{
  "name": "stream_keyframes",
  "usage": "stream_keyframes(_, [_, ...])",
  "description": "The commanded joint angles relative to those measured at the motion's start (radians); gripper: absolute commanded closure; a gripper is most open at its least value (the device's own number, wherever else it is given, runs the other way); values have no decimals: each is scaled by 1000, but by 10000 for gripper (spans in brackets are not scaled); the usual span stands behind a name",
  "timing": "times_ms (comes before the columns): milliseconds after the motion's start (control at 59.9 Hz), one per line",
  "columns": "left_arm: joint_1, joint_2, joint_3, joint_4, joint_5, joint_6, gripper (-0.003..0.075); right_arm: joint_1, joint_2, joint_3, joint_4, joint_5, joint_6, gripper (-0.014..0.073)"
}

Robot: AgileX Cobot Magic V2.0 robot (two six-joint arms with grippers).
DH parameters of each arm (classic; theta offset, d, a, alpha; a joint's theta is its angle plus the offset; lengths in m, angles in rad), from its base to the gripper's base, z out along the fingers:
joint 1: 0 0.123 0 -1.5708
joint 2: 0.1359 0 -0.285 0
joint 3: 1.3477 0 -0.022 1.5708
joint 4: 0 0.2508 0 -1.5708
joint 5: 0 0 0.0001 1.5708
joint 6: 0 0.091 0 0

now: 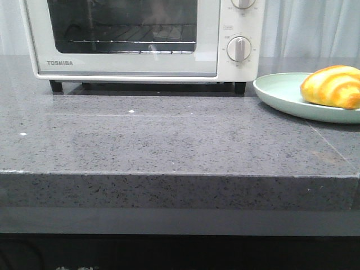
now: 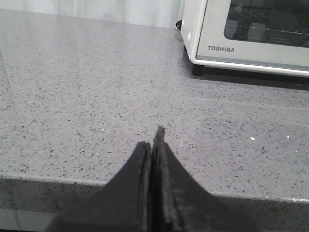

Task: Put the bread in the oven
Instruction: 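Move the left gripper toward the toaster oven door handle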

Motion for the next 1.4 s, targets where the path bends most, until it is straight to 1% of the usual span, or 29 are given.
stream_keyframes(0, [2, -17, 6, -1, -78, -5, 741, -5, -22, -6, -10, -79, -8, 663])
stream_keyframes(1102, [2, -17, 6, -1, -78, -5, 741, -5, -22, -6, -10, -79, -8, 663])
stream_keyframes(1236, [2, -17, 6, -1, -78, -5, 741, -5, -22, -6, -10, -63, -8, 663])
stream_keyframes(1386, [2, -17, 6, -1, -78, -5, 741, -5, -22, -6, -10, -92, -8, 663])
